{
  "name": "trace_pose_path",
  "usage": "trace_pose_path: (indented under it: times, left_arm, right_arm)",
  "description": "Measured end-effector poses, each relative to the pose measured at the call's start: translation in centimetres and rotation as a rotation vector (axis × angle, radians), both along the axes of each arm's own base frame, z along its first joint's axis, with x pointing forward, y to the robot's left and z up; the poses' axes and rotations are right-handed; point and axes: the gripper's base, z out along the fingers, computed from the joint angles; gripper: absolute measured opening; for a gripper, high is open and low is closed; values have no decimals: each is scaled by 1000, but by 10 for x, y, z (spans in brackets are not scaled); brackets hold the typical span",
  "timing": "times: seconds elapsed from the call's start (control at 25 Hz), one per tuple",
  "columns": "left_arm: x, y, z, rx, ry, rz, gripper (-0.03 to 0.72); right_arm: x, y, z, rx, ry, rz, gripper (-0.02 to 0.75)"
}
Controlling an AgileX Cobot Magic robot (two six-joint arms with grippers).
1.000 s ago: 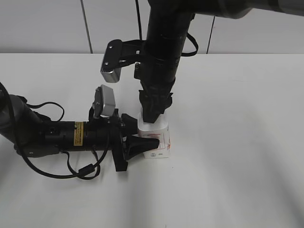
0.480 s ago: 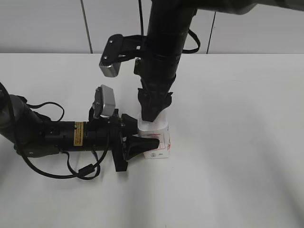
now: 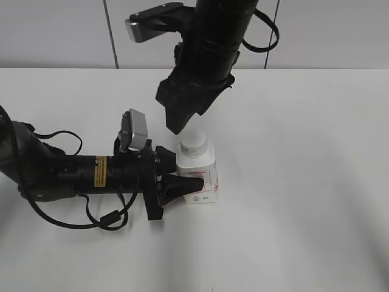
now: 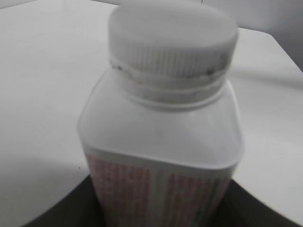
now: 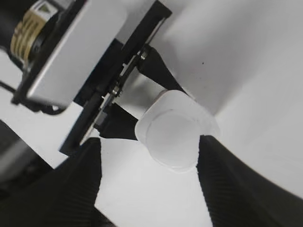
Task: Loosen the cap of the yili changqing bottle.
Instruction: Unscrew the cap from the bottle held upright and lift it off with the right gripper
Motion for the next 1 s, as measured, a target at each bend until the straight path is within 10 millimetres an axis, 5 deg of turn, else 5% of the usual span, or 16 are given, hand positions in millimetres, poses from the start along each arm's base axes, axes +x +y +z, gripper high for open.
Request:
trace_pose_path:
  times: [0.12, 0.28, 1.0]
  left_arm:
    - [0, 0, 0, -1, 0, 0, 337]
    - [0, 0, 0, -1, 0, -1, 337]
    - [0, 0, 0, -1, 0, -1, 334]
  right_arm:
    - [0, 0, 0, 15, 94, -278, 503]
    - [0, 0, 0, 20, 146, -438, 503]
    - [10, -2, -26, -82, 119, -477, 503]
